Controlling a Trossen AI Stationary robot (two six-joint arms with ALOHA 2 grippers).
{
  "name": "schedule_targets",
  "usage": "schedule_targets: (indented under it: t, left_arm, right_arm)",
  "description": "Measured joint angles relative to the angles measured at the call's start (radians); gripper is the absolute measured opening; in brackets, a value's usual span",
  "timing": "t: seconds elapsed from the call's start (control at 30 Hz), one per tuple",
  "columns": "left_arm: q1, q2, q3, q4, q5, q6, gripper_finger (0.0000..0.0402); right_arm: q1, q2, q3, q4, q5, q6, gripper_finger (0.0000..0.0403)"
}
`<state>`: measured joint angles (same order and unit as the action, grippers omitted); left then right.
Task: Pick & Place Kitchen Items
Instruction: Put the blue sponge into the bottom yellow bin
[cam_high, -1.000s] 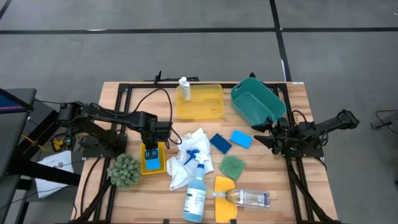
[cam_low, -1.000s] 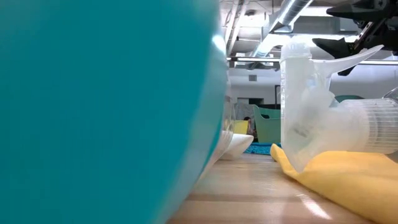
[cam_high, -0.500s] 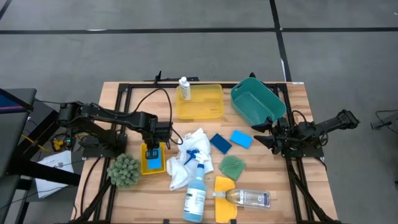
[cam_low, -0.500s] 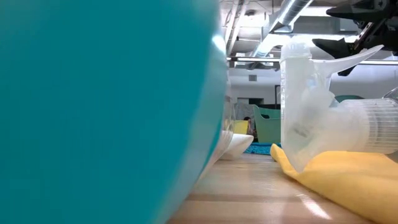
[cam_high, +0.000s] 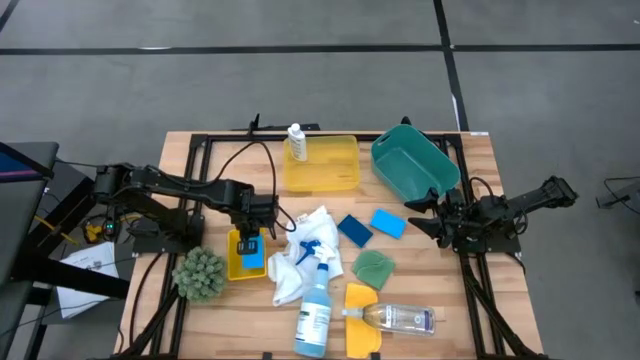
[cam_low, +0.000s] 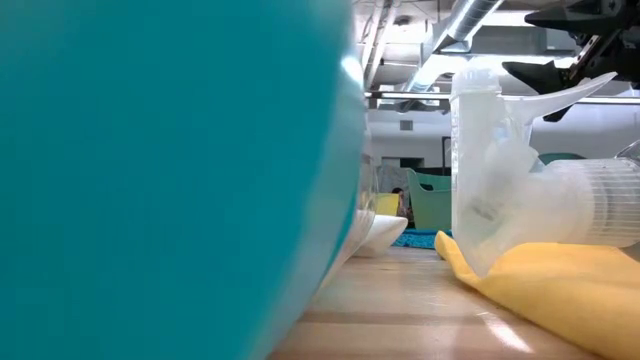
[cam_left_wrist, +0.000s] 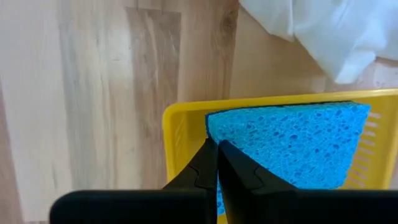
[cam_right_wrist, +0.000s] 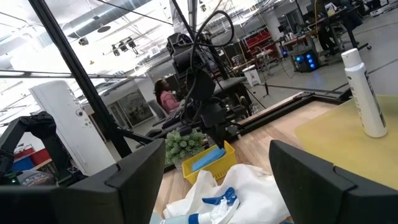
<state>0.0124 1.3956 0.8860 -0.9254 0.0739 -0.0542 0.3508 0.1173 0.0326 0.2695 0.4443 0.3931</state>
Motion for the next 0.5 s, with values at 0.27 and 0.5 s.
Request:
schedule_targets:
  t: [0.27,0.5]
  left_arm:
    - [0.000,0.000,0.000,-0.008,-0.007,0.052,0.0000]
    - [0.000,0.000,0.000,-0.058,-0.007,0.073,0.0000]
  right_arm:
    - [0.000,0.000,0.000,0.000,0.000,0.000,0.0278]
    - [0.000,0.000,0.000,-0.006,0.000,0.000,0.0278]
